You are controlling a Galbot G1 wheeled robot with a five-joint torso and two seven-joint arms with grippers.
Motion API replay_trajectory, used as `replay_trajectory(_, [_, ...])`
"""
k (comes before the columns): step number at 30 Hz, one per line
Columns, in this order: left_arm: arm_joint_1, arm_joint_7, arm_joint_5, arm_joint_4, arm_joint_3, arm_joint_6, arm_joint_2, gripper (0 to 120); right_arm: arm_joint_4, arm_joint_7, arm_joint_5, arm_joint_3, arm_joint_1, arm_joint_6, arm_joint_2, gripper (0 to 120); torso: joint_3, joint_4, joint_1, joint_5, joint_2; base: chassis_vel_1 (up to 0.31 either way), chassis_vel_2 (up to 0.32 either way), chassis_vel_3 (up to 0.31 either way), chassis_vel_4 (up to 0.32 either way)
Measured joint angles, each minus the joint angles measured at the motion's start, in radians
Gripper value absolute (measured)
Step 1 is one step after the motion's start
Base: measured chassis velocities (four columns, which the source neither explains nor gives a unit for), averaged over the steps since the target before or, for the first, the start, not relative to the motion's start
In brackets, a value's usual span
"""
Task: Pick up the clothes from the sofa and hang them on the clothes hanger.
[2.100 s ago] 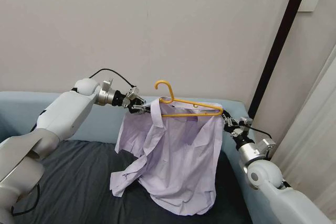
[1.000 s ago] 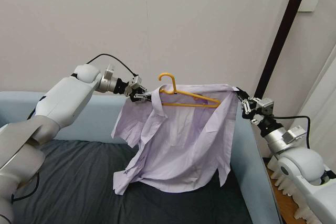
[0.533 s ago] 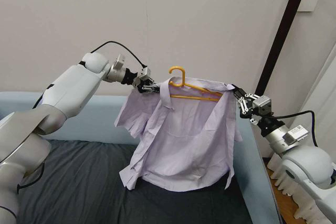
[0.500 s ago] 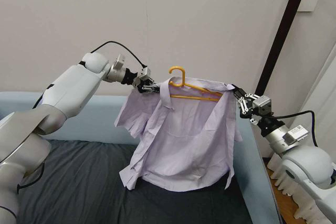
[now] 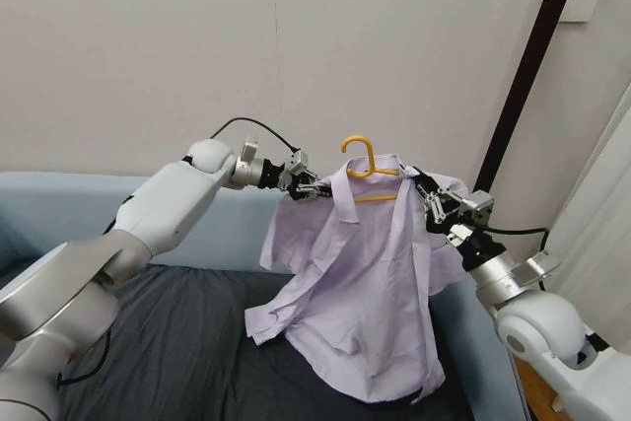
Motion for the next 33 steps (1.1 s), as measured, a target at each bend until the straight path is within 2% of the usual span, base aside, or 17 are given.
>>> replay_trajectory(7, [-0.005, 0.008, -0.022, -0.005, 0.009, 0.013, -0.007, 2, -0.092, -0.043, -0.138, -0.018, -0.010, 0.023, 0.047, 0, 0.000, 0.0002, 0.000, 0.0000, 0.000, 0.000, 0.000, 0.000, 0.000])
replay_trajectory(16, [-0.016, 0.006, 0.049, 0.003, 0.010, -0.002, -0.003, 2, -0.092, -0.096, -0.154, -0.034, -0.033, 0.032, 0.054, 0, 0.000, 0.0002, 0.000, 0.0000, 0.000, 0.000, 0.000, 0.000, 0.000])
replay_trajectory(33, [-0.045, 0.006, 0.055, 0.000, 0.006, -0.016, 0.015, 2, -0.129, -0.241, -0.207, -0.035, -0.073, 0.044, 0.042, 0, 0.000, 0.0001, 0.000, 0.0000, 0.000, 0.000, 0.000, 0.000, 0.000])
